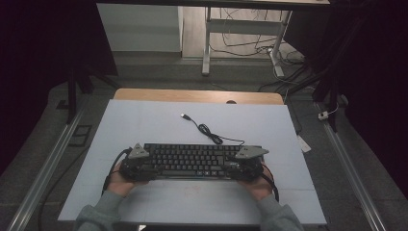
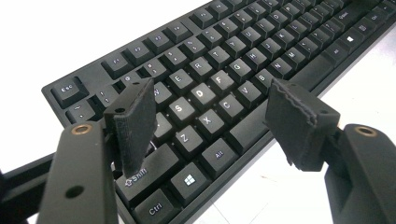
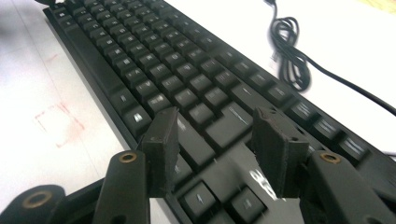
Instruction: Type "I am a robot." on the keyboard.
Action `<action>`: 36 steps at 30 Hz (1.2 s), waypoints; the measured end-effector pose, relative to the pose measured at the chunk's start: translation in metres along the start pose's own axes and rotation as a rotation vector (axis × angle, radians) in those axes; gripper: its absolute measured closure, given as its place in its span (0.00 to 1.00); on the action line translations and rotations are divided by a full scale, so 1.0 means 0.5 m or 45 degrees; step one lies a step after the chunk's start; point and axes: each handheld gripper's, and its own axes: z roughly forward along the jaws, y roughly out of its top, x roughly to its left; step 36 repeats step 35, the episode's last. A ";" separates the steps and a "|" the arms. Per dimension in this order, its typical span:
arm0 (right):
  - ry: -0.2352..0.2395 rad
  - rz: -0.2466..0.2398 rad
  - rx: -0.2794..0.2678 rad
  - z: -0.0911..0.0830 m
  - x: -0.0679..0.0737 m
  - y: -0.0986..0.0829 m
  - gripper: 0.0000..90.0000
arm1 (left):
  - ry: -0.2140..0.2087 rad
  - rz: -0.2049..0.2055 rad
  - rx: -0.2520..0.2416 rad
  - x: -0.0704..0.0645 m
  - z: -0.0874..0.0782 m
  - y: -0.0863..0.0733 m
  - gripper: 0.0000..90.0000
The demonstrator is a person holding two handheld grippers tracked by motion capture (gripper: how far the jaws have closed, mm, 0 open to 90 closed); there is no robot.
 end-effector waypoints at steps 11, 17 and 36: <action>-0.081 0.044 -0.002 -0.064 -0.026 -0.053 0.55 | 0.001 -0.004 -0.009 -0.002 -0.011 -0.010 0.37; -0.116 0.081 -0.011 -0.102 -0.042 -0.083 0.54 | 0.007 -0.011 -0.015 0.000 -0.023 -0.023 0.37; -0.136 0.082 -0.021 -0.132 -0.055 -0.109 0.52 | 0.009 -0.019 -0.031 0.003 -0.039 -0.041 0.37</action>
